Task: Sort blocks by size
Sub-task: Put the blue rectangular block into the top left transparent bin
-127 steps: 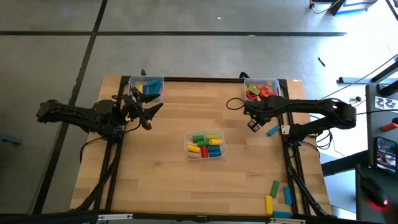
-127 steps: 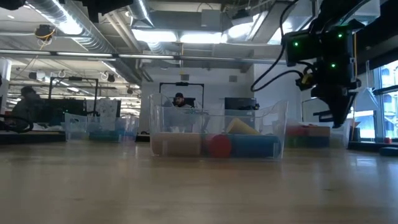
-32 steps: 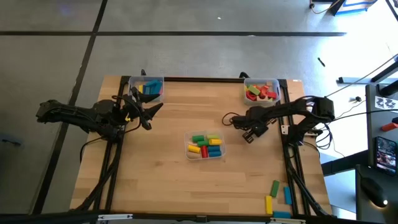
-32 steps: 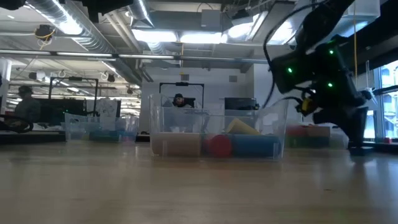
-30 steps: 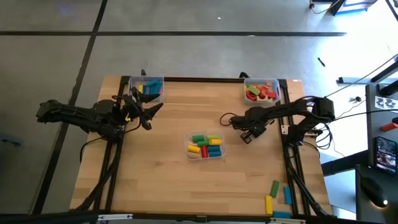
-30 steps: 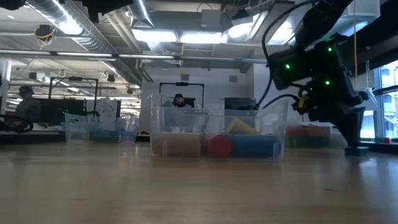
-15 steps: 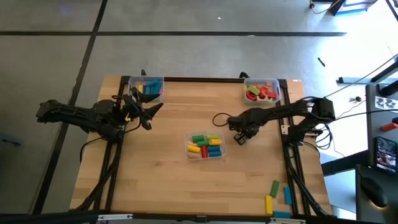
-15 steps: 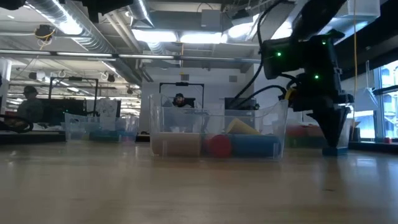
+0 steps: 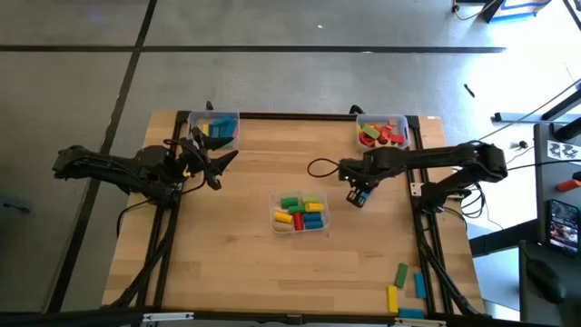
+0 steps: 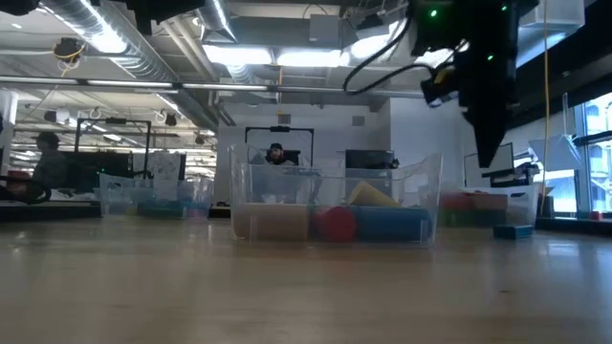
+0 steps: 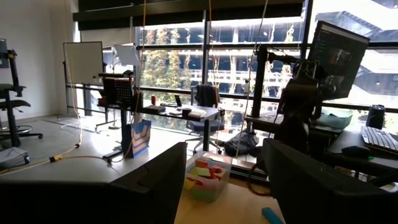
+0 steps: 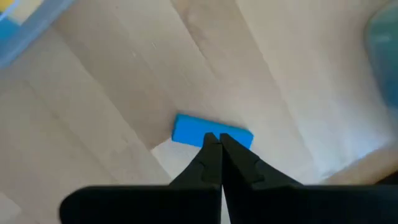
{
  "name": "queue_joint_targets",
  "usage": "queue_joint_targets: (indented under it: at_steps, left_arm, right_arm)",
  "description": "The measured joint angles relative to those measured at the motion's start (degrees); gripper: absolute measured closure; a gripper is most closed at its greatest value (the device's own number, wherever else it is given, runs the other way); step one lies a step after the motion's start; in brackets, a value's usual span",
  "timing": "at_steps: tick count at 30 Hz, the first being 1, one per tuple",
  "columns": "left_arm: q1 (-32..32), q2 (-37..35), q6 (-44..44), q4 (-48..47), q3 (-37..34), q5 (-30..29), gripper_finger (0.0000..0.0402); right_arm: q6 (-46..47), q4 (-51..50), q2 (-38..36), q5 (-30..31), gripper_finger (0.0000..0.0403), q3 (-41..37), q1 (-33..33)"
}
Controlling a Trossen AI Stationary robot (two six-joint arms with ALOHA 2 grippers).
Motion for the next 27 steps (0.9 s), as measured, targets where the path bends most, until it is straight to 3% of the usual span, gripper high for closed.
queue_joint_targets:
  at_steps: [6, 14, 18, 27]
  left_arm:
    - [0.00, 0.02, 0.30, -0.07, 0.00, 0.00, 0.0192]
    - [0.00, 0.00, 0.56, -0.07, 0.00, 0.00, 0.0192]
    - [0.00, 0.02, 1.04, -0.07, 0.00, 0.00, 0.0192]
    - [0.00, 0.02, 0.69, -0.85, -0.04, 0.00, 0.0192]
  right_arm:
    - [-3.94, -2.15, -4.07, 2.96, 0.0400, -3.21, -0.07]
    - [-3.05, -3.59, -3.25, 6.30, 0.0392, -9.80, -0.07]
    - [-5.63, 0.15, -3.25, 2.78, 0.0340, -11.70, -0.06]
    - [-22.10, 15.31, -3.23, -1.53, 0.0196, -17.44, 0.00]
